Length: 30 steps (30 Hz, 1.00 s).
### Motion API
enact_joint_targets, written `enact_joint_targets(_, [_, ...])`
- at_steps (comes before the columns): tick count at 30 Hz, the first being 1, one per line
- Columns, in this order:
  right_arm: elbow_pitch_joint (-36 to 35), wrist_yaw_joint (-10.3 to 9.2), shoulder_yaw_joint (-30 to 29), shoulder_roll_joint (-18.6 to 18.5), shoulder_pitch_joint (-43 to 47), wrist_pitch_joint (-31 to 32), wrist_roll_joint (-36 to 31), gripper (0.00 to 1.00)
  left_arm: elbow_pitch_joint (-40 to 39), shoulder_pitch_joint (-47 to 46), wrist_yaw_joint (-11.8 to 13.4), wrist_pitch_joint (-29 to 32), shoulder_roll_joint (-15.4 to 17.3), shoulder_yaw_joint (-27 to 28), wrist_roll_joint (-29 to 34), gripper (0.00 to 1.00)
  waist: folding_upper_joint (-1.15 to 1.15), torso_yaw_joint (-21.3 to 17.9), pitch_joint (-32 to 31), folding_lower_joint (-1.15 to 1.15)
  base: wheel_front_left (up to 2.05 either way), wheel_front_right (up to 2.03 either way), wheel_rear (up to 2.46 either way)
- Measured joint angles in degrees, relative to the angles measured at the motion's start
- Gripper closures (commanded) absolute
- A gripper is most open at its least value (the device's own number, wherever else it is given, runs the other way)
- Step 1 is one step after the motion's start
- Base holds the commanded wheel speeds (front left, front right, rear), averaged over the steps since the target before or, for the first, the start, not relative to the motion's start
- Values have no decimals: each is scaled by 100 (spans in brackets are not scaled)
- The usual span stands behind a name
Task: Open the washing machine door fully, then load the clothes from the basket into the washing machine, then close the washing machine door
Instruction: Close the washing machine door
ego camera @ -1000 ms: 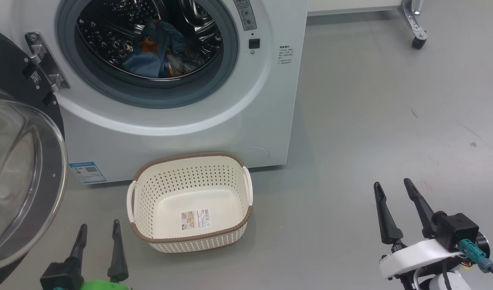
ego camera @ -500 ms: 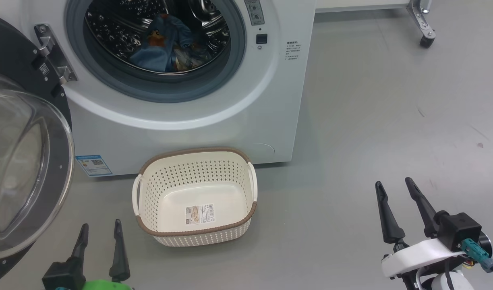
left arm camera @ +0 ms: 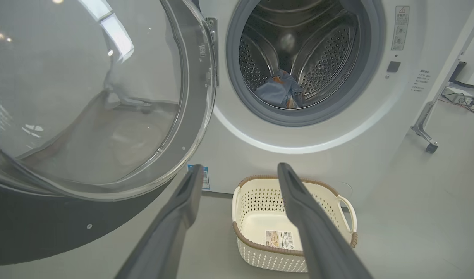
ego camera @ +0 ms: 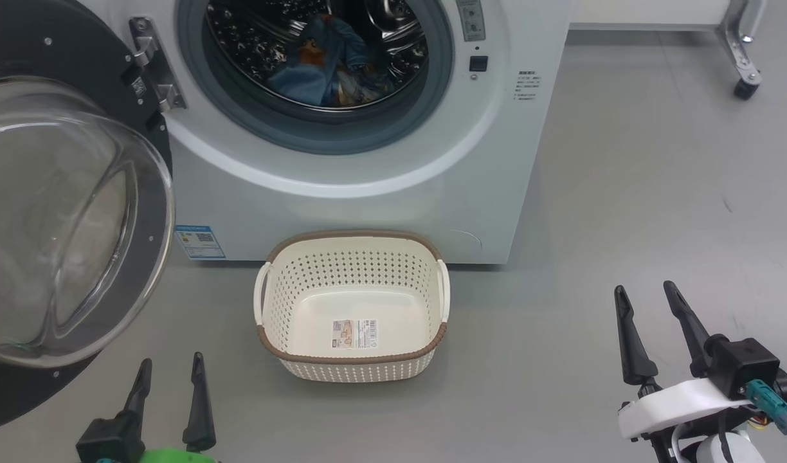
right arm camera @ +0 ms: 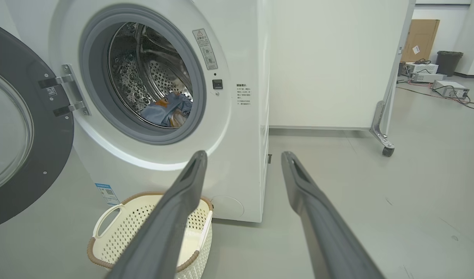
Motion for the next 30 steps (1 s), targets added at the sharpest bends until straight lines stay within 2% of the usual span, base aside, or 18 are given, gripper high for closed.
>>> enact_joint_targets(14, [87,0,485,-81,-120,0,18,0,-55,17,219,0,0,136,-70,0,0,968,-80,0,0,0,0])
enact_joint_targets(25, [141,0,417,-112,-114,0,89,0,-70,83,237,0,0,68,-168,0,0,1849,-203,0,0,0,0])
enact_joint_targets(30, [151,0,648,-93,-125,0,89,0,-104,145,270,0,3,218,-169,0,0,2205,-225,0,0,0,0])
